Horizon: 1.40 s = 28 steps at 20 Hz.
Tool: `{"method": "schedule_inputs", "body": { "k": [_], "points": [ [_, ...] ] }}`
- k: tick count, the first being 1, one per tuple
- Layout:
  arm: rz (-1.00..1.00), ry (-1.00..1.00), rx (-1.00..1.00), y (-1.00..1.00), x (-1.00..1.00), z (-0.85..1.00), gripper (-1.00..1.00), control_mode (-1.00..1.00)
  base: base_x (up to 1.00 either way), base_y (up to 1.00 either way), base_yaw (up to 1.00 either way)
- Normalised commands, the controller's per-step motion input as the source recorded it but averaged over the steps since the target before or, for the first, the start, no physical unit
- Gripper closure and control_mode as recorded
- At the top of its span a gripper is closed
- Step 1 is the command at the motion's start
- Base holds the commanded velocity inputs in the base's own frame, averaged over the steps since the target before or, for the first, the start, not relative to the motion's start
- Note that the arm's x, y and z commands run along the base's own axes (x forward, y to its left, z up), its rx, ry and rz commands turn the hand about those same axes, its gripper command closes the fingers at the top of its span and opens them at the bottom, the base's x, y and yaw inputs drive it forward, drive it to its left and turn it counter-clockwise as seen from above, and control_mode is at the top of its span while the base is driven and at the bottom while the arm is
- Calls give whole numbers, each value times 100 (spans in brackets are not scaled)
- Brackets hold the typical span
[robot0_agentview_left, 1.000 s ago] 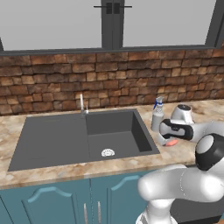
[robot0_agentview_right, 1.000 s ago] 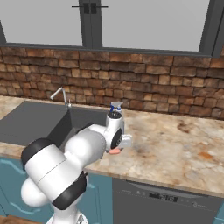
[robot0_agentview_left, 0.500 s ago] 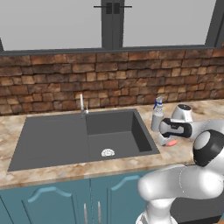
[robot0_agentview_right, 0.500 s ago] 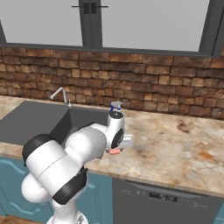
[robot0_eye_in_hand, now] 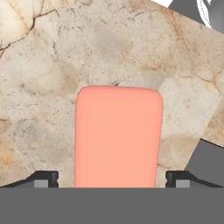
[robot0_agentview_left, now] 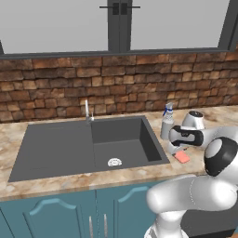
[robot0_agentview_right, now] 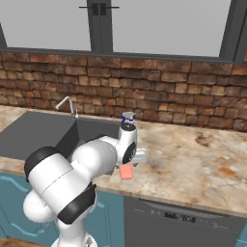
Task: Locate and retrieve the spray and bar soap from the cabinet. Place them next to the sink.
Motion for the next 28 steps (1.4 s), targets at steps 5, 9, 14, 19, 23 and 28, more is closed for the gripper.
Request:
{"method": "schedule_inputs", "body": {
  "k": [5,9,14,19,23,28],
  "points": [
    [0,0,0,1,-11,27,-100,-100,0,0,0],
    [-2,0,0,0,-14,83,-100,-100,0,0,0],
    [-5,0,0,1,-39,76,-100,-100,0,0,0],
    [-19,-2,6,21,-49,31,-100,-100,0,0,0],
    [-19,-7,11,33,-59,24,-100,-100,0,0,0],
    [-10,-7,2,25,-47,24,-100,-100,0,0,0]
  ]
}}
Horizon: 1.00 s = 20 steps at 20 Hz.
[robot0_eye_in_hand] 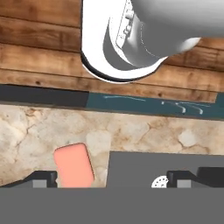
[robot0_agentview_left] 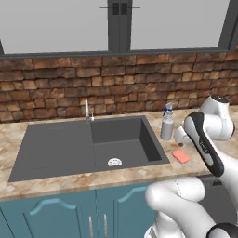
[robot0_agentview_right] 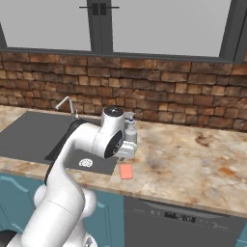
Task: Locate and retrieve the spray and bar soap from the cabinet. Place them next to the sink.
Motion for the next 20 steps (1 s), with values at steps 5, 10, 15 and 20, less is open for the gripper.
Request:
{"method": "schedule_inputs", "body": {
  "k": [5,10,15,20],
  "points": [
    [-5,-1,-11,55,-25,12,-100,-100,0,0,0],
    [-6,0,-13,53,-16,24,-100,-100,0,0,0],
    [-6,-3,-11,55,-20,18,-100,-100,0,0,0],
    [-4,-11,-2,16,-36,3,-100,-100,0,0,0]
  ]
}}
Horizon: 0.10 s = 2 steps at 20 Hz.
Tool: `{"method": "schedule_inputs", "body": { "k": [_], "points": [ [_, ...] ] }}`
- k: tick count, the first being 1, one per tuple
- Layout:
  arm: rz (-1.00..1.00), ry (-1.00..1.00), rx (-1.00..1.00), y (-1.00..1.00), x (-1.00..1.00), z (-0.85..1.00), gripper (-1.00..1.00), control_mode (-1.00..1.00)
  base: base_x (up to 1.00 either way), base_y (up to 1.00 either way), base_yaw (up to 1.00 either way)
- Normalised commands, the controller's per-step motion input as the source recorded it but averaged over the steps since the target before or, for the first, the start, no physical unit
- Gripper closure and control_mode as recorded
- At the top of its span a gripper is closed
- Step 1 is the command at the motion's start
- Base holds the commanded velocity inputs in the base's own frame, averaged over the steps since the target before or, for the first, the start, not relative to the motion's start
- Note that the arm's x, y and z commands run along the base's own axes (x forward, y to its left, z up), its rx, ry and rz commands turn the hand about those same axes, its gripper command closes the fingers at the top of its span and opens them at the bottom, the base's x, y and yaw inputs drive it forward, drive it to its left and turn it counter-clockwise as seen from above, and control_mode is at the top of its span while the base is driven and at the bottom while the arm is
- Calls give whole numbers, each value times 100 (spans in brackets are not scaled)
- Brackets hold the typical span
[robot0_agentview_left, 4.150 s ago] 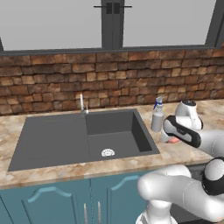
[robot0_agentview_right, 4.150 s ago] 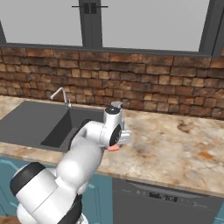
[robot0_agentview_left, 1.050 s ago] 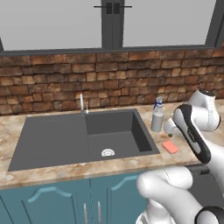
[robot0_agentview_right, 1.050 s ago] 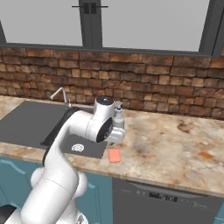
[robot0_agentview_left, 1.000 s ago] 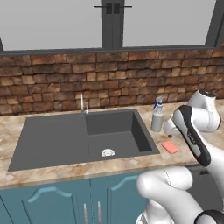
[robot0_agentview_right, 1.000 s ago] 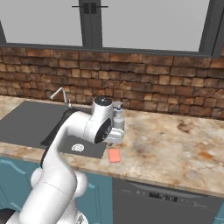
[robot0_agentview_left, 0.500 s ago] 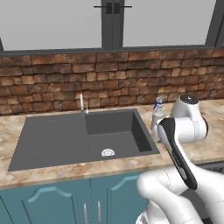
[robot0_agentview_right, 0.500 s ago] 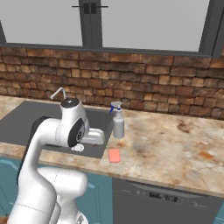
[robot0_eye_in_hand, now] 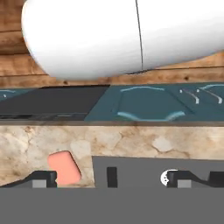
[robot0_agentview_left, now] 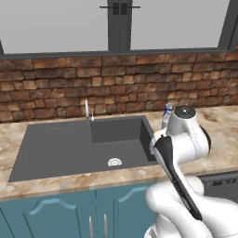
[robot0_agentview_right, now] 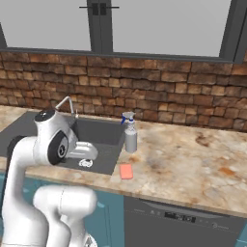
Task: Locate and retrieve the spray and bar soap from the cabinet. Place them next to the sink.
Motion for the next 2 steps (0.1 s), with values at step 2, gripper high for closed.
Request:
{"method": "schedule_inputs", "body": {
  "k": [2],
  "points": [
    [0,-18,0,0,-46,3,-100,-100,0,0,0]
  ]
}}
